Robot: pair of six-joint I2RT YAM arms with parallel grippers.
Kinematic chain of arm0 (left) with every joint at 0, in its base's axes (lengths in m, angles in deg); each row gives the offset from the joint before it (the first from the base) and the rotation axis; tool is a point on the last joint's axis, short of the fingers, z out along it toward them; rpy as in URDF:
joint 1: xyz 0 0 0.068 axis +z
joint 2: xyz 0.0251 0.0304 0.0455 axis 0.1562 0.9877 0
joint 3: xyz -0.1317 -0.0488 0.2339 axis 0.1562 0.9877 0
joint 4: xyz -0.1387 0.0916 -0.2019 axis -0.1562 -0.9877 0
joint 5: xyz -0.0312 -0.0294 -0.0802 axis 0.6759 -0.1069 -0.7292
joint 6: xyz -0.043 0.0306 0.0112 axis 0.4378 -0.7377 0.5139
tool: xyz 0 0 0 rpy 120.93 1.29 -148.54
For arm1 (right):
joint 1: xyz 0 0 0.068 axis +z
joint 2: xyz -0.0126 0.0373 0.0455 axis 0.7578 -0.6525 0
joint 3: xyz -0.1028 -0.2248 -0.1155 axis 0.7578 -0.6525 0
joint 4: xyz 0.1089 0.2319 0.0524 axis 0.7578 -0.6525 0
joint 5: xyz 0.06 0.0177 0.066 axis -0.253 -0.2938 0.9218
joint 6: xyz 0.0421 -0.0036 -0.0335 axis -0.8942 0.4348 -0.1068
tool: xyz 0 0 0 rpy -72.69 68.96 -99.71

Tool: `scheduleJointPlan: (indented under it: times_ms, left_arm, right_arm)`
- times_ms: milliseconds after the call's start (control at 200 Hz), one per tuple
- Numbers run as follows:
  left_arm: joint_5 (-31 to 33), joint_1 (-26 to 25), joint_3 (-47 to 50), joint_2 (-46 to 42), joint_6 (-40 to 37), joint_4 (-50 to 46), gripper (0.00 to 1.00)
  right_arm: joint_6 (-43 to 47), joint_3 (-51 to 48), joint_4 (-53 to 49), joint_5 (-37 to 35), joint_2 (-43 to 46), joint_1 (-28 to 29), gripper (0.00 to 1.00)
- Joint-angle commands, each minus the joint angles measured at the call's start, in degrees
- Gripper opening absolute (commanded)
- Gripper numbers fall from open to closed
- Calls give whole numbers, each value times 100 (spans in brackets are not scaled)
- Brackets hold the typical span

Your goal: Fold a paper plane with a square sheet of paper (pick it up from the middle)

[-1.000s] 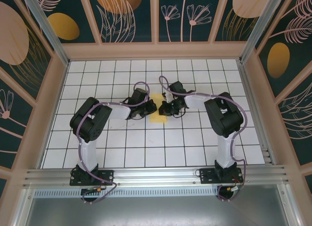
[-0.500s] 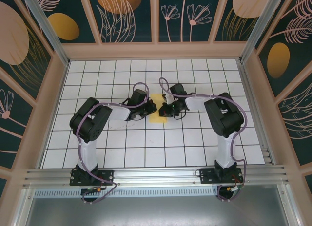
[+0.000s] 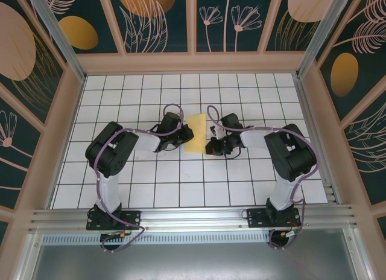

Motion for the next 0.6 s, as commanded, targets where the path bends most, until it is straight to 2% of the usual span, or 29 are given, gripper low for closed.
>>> scheduleJointPlan:
  times_ms: [0,125,350,460,595]
  left_arm:
    - [322,60,189,159,-42,-928,0]
    - [72,62,-93,-17,-159,-898,4]
    - [-276,61,-513,-497,-77,-733,22]
    - [-128,61,-349,-679,95,-679,27]
    - [149,60,167,-896,281,-578,29]
  right_arm:
    - [-131,-98,-523,-195,269,-106,2]
    - [-439,143,-184,-333,538,-159,4]
    - [-816,615,329,-621,347,-362,20]
    - [-844,884,416,-505,11,-365,24]
    - [-791,1136,417,-323,-353,-366,28]
